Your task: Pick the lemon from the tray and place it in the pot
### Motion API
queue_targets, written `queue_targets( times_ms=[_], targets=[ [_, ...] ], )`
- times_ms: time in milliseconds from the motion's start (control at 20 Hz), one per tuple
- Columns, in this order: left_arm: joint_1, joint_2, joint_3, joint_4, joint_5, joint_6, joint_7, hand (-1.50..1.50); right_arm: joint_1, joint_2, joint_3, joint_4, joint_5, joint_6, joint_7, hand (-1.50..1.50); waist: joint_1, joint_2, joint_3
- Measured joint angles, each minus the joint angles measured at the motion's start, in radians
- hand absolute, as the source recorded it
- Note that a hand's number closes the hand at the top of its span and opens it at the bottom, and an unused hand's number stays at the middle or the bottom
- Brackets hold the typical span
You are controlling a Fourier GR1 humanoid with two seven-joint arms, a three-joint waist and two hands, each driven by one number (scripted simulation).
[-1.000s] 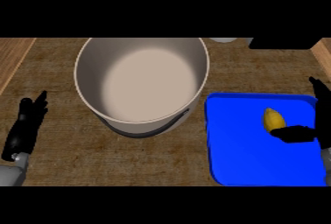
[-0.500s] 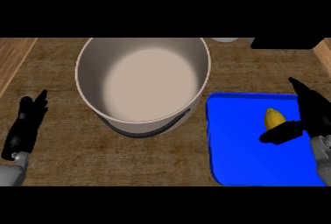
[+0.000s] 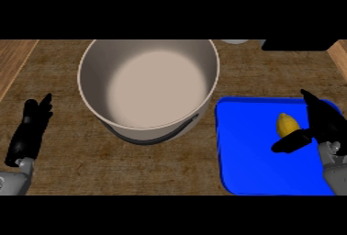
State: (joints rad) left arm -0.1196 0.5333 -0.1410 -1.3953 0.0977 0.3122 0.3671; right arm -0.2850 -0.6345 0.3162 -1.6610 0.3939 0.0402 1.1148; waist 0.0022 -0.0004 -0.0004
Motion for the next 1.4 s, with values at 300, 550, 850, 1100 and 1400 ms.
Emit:
queue_targets(
  times_ms=[300, 550, 850, 1100, 1400],
  targets=[
    [-0.001, -0.018, 0.033, 0.012, -0.021, -0.03, -0.014, 0.0, -0.009, 0.046, -0.049, 0.096, 0.036, 0.018, -0.039, -1.5, 0.001, 0.001, 0.0],
    [0.022, -0.032, 0.063, -0.015, -0.042, -0.057, -0.003, 0.0, -0.001, 0.113, -0.064, 0.17, 0.124, 0.008, -0.081, -1.5, 0.002, 0.0, 0.001],
    [0.019, -0.062, 0.091, -0.018, -0.079, -0.078, 0.003, 0.0, -0.032, 0.181, -0.094, 0.279, 0.194, 0.019, -0.097, -1.5, 0.001, 0.001, 0.0],
    [0.04, -0.084, 0.122, -0.033, -0.104, -0.1, -0.003, 0.0, -0.018, 0.201, -0.144, 0.29, 0.205, 0.054, -0.102, -1.5, 0.0, 0.0, 0.0],
    [0.054, -0.107, 0.163, -0.05, -0.131, -0.138, 0.0, 0.0, -0.04, 0.251, -0.192, 0.399, 0.243, 0.06, -0.167, -1.5, 0.002, 0.0, 0.0]
  ],
)
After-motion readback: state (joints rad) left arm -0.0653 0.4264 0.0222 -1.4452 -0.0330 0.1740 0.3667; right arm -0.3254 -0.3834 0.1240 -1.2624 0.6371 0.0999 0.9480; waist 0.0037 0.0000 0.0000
